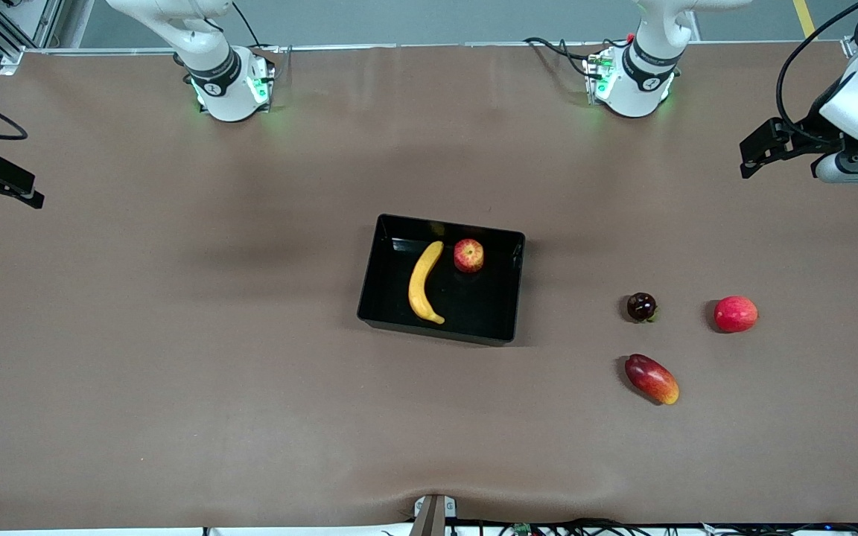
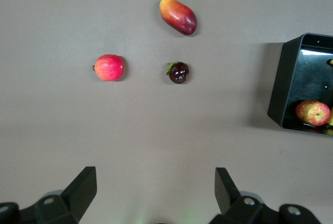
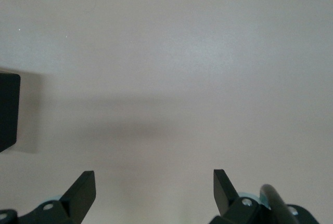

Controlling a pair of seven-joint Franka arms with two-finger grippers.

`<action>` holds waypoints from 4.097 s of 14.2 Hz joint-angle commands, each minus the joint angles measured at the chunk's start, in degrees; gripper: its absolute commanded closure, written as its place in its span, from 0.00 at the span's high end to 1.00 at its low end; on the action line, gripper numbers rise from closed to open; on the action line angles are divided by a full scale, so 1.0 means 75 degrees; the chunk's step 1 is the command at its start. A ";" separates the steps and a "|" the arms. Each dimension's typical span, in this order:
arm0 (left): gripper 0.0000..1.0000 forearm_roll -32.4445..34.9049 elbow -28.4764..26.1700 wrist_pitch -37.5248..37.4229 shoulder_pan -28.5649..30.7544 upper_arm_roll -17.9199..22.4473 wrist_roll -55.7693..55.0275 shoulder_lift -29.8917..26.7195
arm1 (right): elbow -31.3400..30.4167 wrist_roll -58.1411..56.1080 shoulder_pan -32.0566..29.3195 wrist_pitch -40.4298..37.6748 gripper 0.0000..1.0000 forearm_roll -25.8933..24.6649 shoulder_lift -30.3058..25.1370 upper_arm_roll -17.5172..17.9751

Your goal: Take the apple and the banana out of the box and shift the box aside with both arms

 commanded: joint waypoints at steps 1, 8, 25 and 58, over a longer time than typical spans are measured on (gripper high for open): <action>1.00 0.0148 0.0160 -0.0195 0.0021 -0.0010 0.0151 -0.0001 | 0.0057 -0.0041 -0.0038 -0.0086 1.00 -0.0092 -0.0019 0.0045; 1.00 0.0300 0.0208 -0.0218 -0.0143 -0.0173 -0.0198 0.0139 | 0.0045 -0.0041 -0.0050 -0.0086 1.00 -0.0092 -0.0019 0.0045; 1.00 0.1810 0.0087 0.3508 -0.2042 -0.3198 -0.5579 0.4600 | 0.0034 -0.0041 -0.0085 -0.0086 1.00 -0.0092 -0.0019 0.0045; 0.00 0.2036 0.0887 0.2419 -0.0570 -0.3209 -0.4155 0.3633 | 0.0034 -0.0041 -0.0109 -0.0086 1.00 -0.0069 0.0028 0.0034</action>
